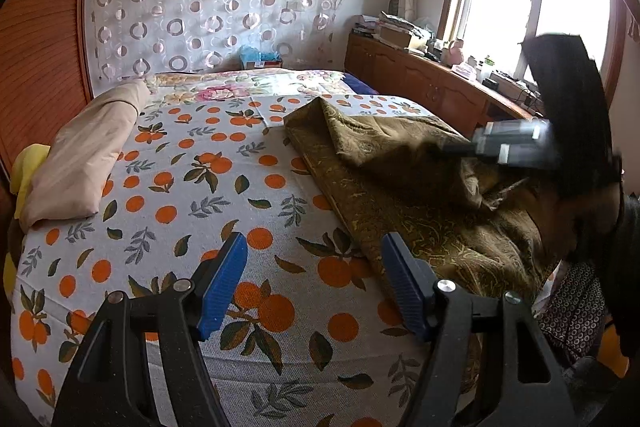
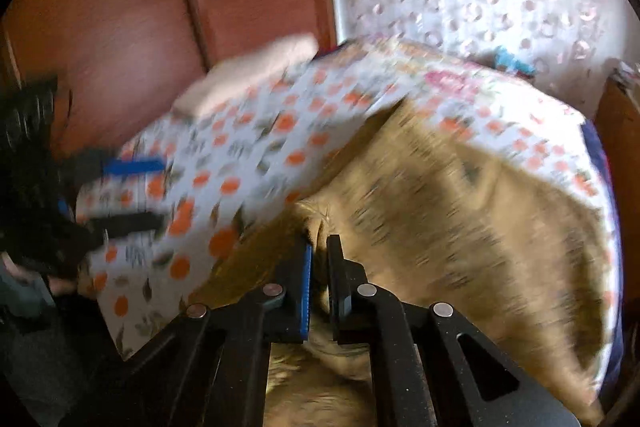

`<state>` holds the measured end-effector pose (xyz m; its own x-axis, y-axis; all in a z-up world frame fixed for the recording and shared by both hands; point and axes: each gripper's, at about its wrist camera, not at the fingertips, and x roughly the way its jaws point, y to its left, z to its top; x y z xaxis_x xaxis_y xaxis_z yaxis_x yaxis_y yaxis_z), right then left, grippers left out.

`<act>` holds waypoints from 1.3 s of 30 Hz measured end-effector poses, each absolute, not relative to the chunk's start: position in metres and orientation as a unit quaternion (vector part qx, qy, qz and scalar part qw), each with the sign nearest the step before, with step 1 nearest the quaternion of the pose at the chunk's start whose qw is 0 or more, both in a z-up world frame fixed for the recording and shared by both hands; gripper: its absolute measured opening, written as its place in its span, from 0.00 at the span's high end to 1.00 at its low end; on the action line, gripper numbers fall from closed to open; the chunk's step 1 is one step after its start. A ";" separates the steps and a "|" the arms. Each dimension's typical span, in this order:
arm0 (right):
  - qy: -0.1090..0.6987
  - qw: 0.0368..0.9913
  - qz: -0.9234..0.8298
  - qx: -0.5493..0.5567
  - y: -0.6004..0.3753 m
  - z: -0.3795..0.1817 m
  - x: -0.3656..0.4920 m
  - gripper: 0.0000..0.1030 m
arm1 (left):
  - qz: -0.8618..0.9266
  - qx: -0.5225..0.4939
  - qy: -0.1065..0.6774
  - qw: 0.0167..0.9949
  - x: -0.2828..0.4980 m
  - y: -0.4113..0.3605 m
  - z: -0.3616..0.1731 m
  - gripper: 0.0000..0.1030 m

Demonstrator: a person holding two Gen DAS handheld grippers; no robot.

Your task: Fold small clothes

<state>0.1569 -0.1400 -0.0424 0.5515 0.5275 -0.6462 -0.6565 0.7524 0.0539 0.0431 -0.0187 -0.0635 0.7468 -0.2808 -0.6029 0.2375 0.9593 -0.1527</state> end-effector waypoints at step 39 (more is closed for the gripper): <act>0.344 0.922 0.143 -0.102 -0.254 -0.049 0.082 0.71 | -0.207 -0.020 0.371 0.905 0.018 -0.061 -0.080 0.39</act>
<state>0.0817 -0.2541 -0.0486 0.7220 0.1931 -0.6644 -0.3336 0.9384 -0.0898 0.0184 -0.0609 -0.0802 0.6396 -0.3891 -0.6629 0.3600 0.9136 -0.1889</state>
